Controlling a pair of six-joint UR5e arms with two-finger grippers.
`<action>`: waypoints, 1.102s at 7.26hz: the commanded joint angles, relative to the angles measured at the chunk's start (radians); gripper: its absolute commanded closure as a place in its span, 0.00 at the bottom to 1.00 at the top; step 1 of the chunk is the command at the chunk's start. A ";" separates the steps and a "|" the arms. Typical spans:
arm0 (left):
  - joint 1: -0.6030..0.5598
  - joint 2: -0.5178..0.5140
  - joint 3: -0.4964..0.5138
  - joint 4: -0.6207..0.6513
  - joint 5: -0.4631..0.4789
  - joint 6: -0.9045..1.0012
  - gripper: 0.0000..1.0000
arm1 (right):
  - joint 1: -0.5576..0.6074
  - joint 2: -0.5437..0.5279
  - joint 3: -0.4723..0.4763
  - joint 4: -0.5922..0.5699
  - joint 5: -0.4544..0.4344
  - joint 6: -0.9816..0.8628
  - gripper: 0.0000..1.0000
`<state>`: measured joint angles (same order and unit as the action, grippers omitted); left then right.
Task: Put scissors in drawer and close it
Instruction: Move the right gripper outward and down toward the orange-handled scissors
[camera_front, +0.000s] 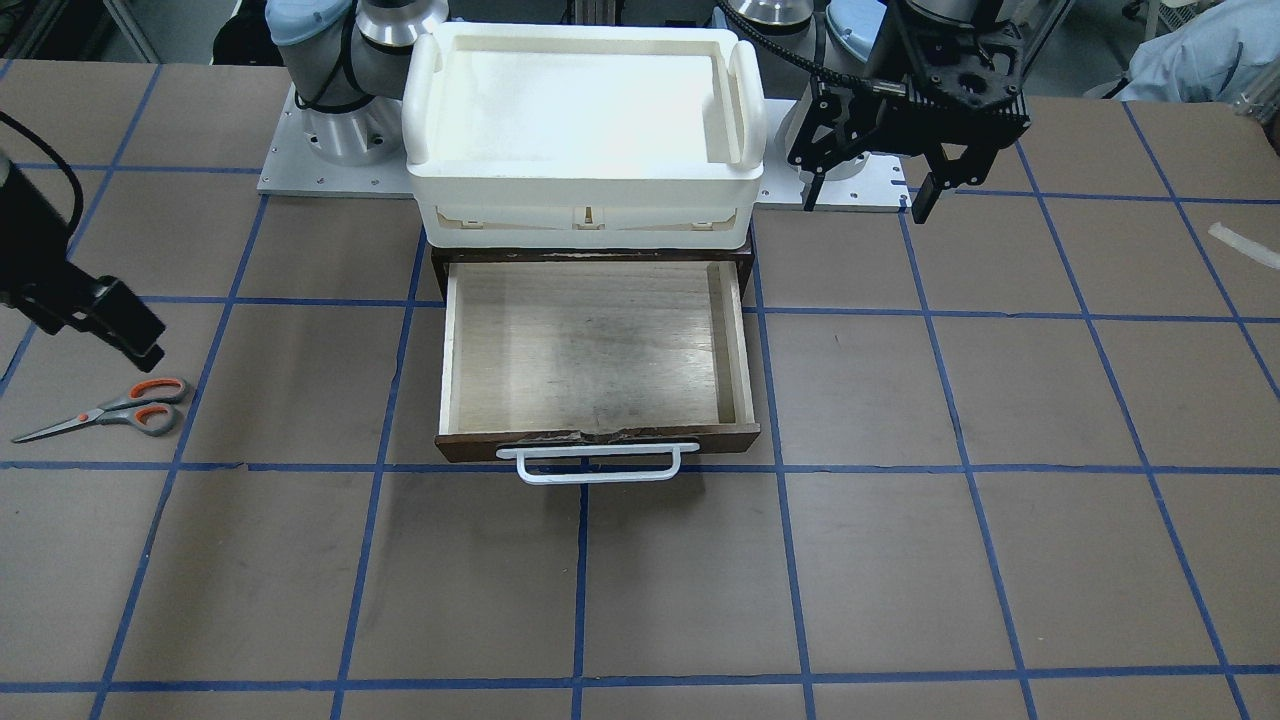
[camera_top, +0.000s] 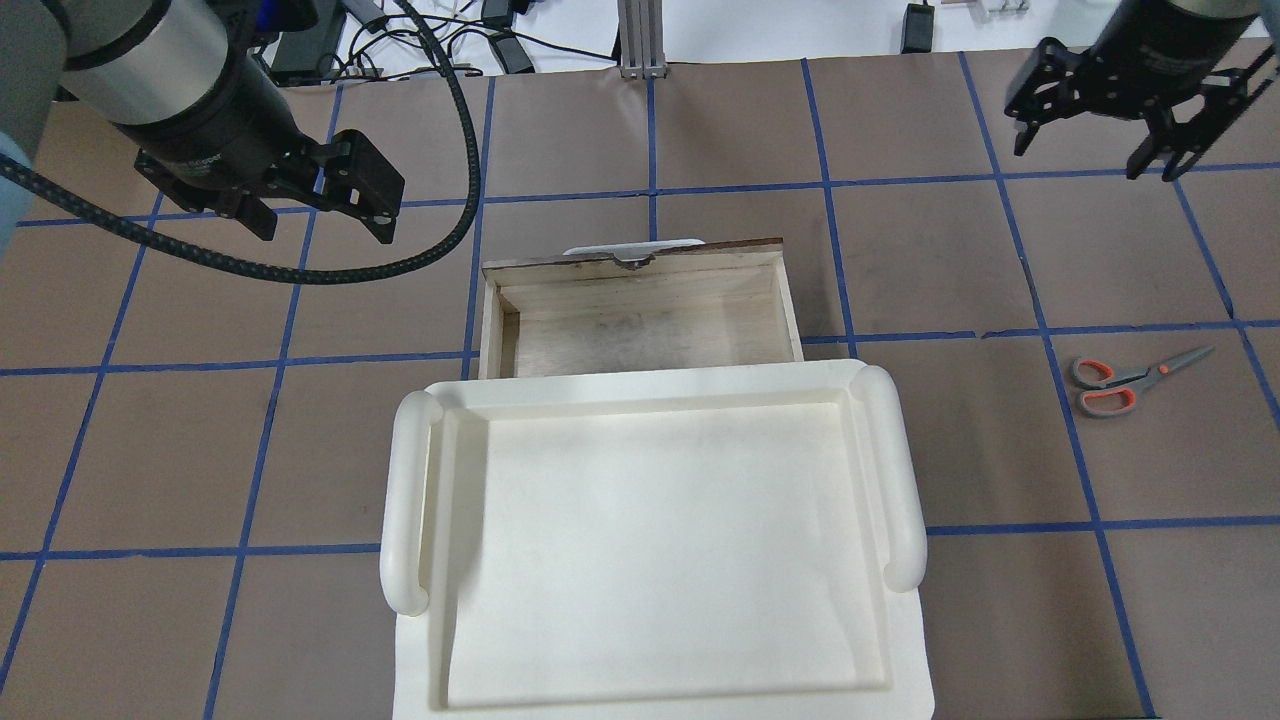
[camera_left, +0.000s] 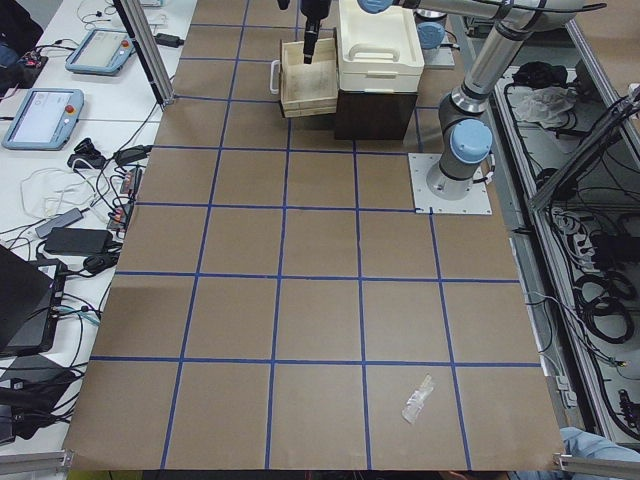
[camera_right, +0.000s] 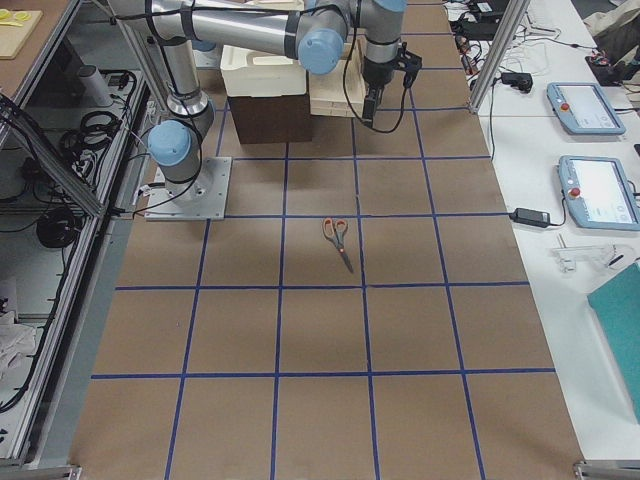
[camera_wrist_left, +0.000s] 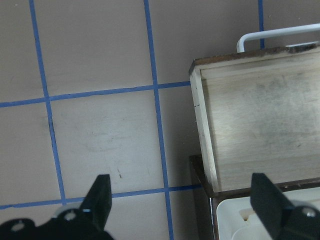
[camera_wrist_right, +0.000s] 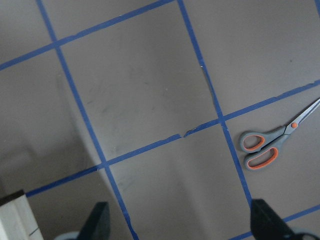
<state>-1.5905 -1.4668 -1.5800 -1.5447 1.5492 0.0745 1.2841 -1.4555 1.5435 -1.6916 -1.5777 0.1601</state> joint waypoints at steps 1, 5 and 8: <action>0.000 0.000 0.000 0.000 0.000 0.001 0.00 | -0.141 0.001 0.133 -0.083 -0.002 0.289 0.02; 0.001 0.000 0.000 0.000 -0.004 0.001 0.00 | -0.233 0.117 0.208 -0.177 -0.108 0.500 0.01; 0.003 0.000 0.000 0.002 -0.004 0.001 0.00 | -0.261 0.139 0.307 -0.329 -0.096 0.662 0.01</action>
<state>-1.5871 -1.4665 -1.5800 -1.5434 1.5434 0.0752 1.0298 -1.3282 1.7948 -1.9244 -1.6755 0.7720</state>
